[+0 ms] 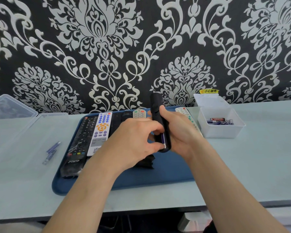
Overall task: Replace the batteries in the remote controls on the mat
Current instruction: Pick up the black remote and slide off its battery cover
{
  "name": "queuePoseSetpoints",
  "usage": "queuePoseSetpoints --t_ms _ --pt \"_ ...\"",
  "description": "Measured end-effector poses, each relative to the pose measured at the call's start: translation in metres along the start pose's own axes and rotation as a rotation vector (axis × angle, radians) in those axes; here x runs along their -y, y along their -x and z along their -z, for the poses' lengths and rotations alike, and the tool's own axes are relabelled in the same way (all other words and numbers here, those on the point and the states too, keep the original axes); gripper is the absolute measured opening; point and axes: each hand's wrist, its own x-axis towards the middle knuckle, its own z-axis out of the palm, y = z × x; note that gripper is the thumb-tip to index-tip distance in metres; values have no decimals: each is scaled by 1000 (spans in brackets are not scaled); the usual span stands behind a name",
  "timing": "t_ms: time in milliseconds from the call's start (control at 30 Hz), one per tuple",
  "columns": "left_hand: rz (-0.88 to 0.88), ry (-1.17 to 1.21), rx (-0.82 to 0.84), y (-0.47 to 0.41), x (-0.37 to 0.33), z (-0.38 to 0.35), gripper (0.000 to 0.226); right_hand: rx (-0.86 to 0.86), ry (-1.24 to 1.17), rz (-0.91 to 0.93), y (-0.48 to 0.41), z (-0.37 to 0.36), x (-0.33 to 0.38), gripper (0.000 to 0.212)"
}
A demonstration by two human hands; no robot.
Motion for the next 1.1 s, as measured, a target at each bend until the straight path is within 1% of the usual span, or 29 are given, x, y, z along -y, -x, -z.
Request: queuePoseSetpoints --t_ms 167,367,567,700,800,900,1100 --pt "15 11 -12 1 0 -3 35 6 -35 26 0 2 -2 42" --pt "64 92 -116 2 -1 -10 41 -23 -124 1 0 3 1 38" --pt "85 159 -160 4 -6 -16 36 -37 -125 22 0 3 2 37" --pt "68 126 -162 4 -7 -16 36 -44 -94 38 2 1 3 36" --pt "57 66 -147 5 -8 -13 35 -72 -32 49 2 1 2 37" --pt "53 38 -123 4 -10 -12 35 -85 -19 43 4 0 3 38" --pt "58 133 -123 3 -8 -11 34 -103 -41 50 3 0 2 40"
